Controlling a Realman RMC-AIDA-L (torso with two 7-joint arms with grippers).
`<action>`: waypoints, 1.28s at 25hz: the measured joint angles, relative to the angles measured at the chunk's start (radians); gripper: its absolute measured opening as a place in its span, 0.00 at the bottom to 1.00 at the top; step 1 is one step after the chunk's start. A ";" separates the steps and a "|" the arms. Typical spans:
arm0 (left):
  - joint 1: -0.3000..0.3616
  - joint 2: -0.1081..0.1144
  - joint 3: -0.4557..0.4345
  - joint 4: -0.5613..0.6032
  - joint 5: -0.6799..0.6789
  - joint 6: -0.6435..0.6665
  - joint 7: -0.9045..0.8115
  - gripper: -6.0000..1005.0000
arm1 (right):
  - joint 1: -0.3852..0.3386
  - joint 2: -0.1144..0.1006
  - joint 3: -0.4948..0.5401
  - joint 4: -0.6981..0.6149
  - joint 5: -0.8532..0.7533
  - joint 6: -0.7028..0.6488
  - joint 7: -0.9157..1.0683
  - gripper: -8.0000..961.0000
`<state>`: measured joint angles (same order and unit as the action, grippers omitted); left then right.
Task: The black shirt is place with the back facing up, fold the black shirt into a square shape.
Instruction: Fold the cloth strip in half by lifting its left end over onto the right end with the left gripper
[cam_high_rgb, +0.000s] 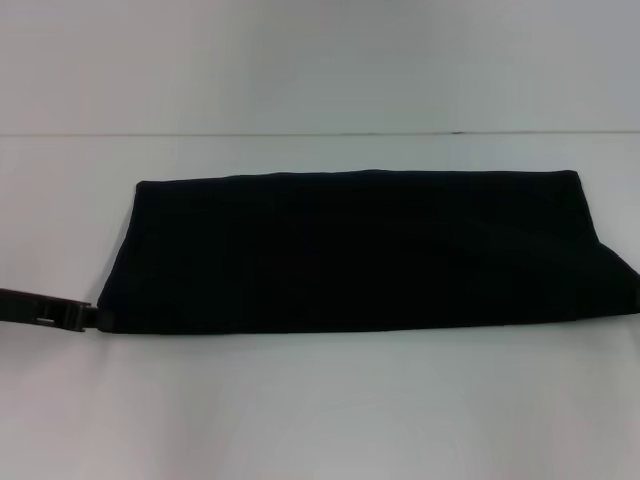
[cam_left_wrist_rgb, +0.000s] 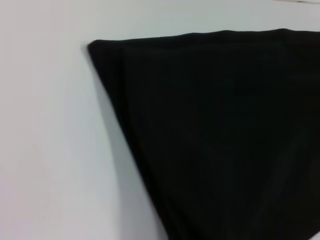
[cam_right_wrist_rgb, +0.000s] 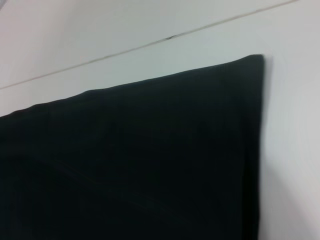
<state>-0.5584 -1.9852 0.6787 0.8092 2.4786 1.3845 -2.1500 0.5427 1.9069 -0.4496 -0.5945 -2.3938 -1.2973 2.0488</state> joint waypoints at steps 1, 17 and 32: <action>-0.003 0.002 -0.007 0.004 0.000 0.015 -0.002 0.03 | 0.000 -0.001 0.005 -0.005 0.001 -0.018 -0.003 0.03; 0.018 0.021 -0.155 0.115 -0.001 0.215 -0.062 0.37 | -0.030 0.037 0.111 -0.174 0.200 -0.305 -0.126 0.51; -0.035 0.040 -0.161 -0.064 0.010 0.276 -0.399 0.88 | 0.071 0.061 0.002 -0.066 0.206 -0.318 -0.337 0.94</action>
<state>-0.5934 -1.9450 0.5175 0.7456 2.4888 1.6606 -2.5491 0.6133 1.9676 -0.4473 -0.6605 -2.1876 -1.6153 1.7117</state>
